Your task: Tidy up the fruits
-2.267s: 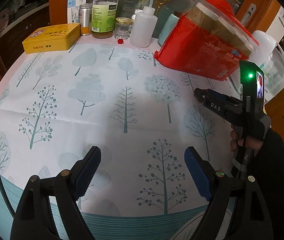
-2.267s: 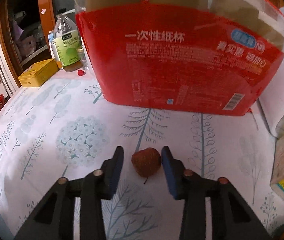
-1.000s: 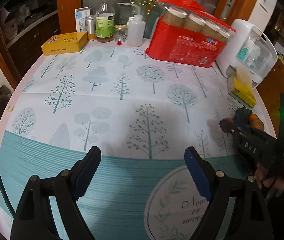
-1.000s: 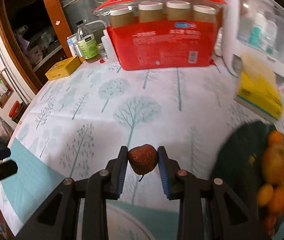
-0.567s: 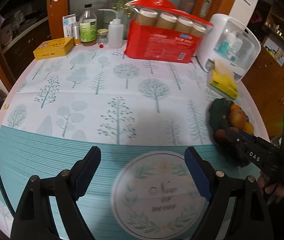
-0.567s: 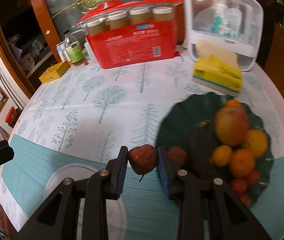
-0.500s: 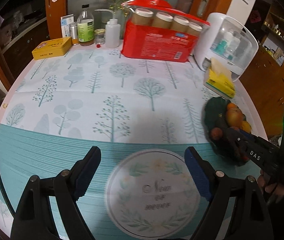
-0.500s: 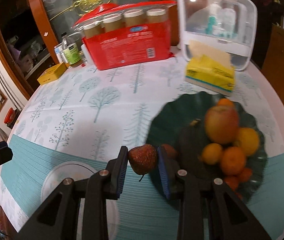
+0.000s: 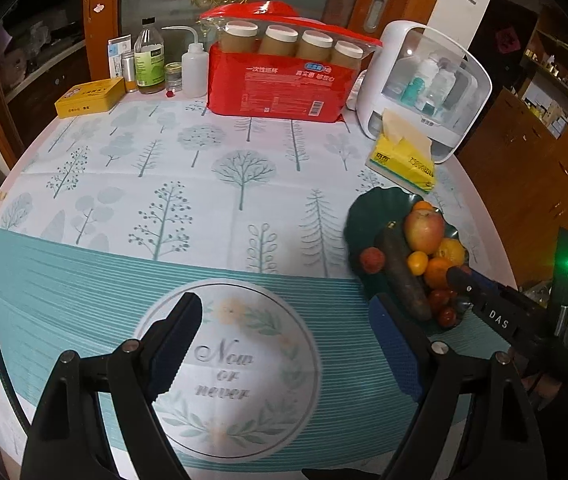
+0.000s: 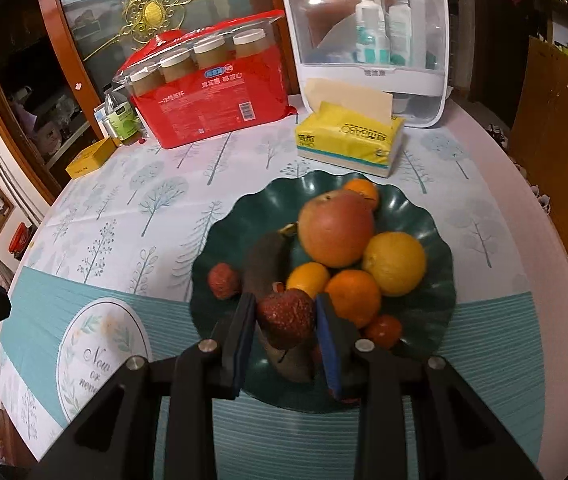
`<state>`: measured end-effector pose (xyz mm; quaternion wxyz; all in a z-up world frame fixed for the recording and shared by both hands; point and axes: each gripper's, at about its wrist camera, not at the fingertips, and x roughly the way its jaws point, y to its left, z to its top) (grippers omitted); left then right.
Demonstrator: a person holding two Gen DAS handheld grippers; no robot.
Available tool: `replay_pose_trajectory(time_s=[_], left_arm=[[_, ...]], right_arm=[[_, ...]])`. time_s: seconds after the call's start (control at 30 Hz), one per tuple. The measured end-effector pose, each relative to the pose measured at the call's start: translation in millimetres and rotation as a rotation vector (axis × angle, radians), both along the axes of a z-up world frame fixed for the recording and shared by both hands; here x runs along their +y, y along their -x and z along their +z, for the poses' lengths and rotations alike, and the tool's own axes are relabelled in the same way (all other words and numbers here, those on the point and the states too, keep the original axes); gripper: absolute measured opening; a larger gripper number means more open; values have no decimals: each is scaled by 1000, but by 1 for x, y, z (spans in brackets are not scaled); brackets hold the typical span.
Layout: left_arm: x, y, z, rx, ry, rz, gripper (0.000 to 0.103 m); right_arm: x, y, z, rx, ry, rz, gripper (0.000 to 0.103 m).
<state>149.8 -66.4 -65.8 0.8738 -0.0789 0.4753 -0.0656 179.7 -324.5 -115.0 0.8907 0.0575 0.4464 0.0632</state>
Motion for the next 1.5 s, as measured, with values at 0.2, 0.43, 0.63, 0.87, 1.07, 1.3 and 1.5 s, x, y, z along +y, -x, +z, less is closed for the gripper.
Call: replay_pose_trajectory(time_s=[0.2,0.43,0.63,0.87,1.07,1.3,1.5], left_arm=[[-20,8,1,-3,-8,35,85],[-33,23,3,-4,-26,66,85],[-28,40,5,0,-39,89,85],[-16,57,2,15,-34,75,85],[8,76,0,16,-42,39,85],[50,100,5,25,-76,-14,85],[85,118,23,-13,-136,-81,87]], right_arm=[[-16,-1,-4,-1,-29,47,31],[-21,-2,-4,-22,-65,107,46],[-24,9,-5,-20,-75,103,52],[-19,45,-11,21,-94,64,64],[6,81,-13,80,-115,52,74],[65,122,-3,134,-114,59,76],[122,157,20,173,-94,74,82]])
